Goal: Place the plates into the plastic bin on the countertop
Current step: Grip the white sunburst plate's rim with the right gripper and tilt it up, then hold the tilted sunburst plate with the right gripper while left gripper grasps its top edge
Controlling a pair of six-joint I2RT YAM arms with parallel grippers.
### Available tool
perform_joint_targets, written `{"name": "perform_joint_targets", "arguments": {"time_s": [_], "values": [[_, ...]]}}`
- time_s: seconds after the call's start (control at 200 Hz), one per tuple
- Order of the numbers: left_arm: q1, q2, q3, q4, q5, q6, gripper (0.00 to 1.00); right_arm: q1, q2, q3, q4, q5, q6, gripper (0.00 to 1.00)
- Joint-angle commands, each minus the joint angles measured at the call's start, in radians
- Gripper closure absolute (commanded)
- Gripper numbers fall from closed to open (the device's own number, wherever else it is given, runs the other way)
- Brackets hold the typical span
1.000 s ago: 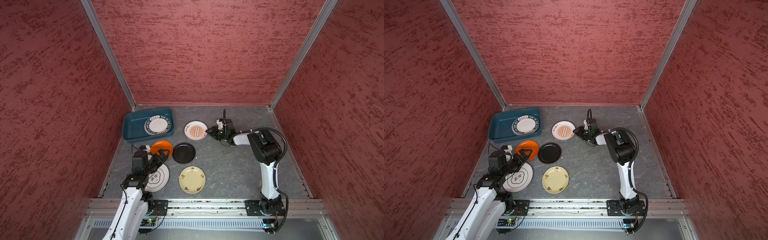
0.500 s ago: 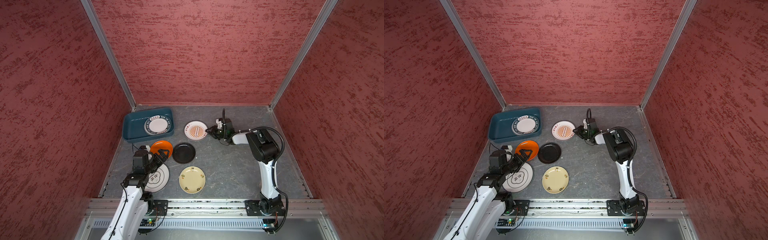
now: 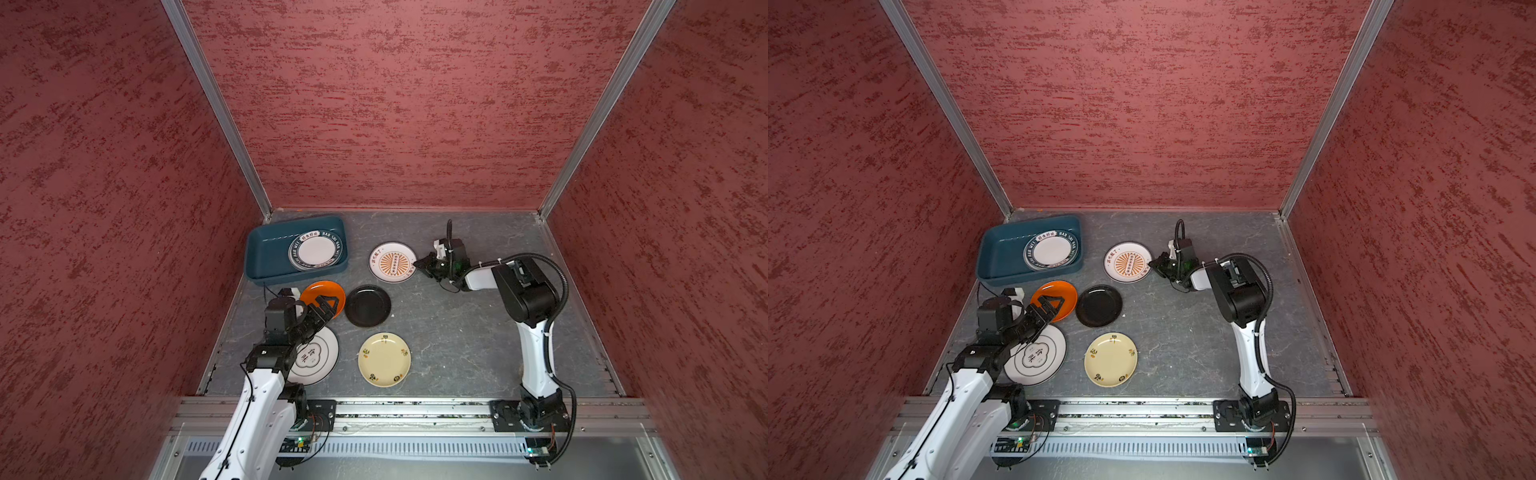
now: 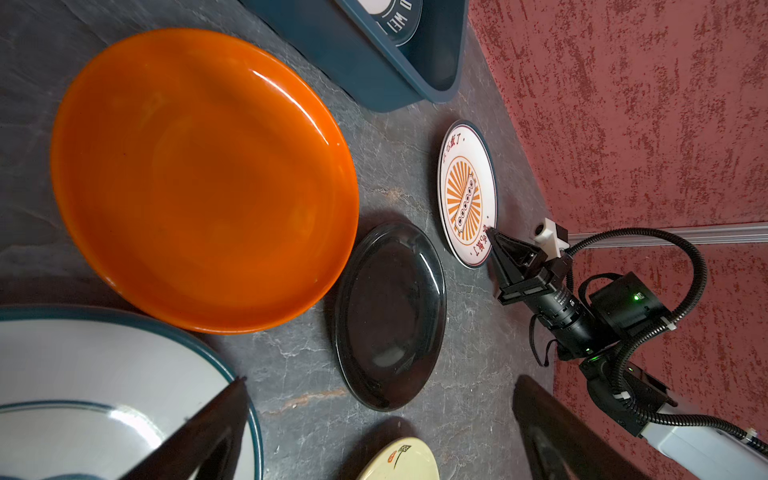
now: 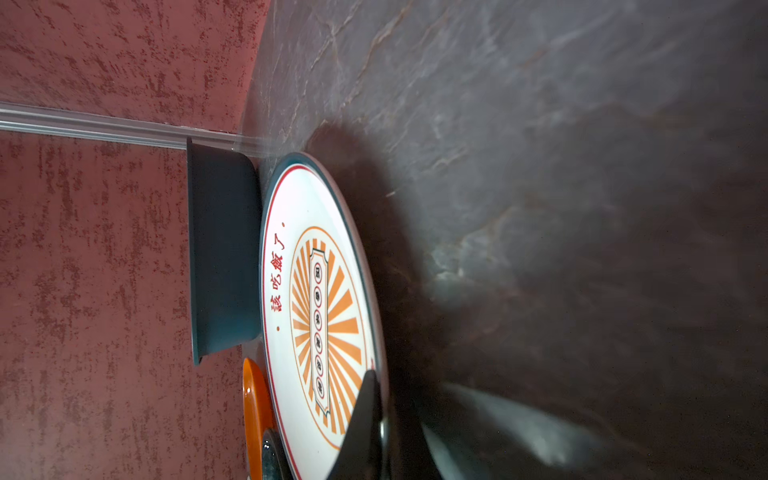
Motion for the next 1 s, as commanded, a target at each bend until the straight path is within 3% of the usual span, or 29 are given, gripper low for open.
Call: {"name": "perform_joint_targets", "arguments": {"time_s": [0.0,0.426,0.626,0.832,0.997], "values": [[-0.005,0.002,0.021,0.022,0.016,-0.005,0.01,-0.017,-0.071,-0.056,0.047,-0.008,0.037,1.00],[-0.080,0.118,0.060,0.193,0.093,-0.045,0.01,-0.022,-0.476,-0.418,0.109,0.075,0.097,1.00],[-0.155,0.281,0.105,0.369,0.142,-0.069,0.01,-0.023,-0.620,-0.487,0.022,0.024,0.055,1.00],[-0.301,0.490,0.217,0.469,0.142,-0.051,0.00,-0.024,-0.756,-0.539,-0.103,0.023,-0.020,1.00],[-0.369,0.641,0.286,0.590,0.179,-0.093,0.15,-0.025,-0.846,-0.608,-0.118,0.039,-0.020,1.00]]}}
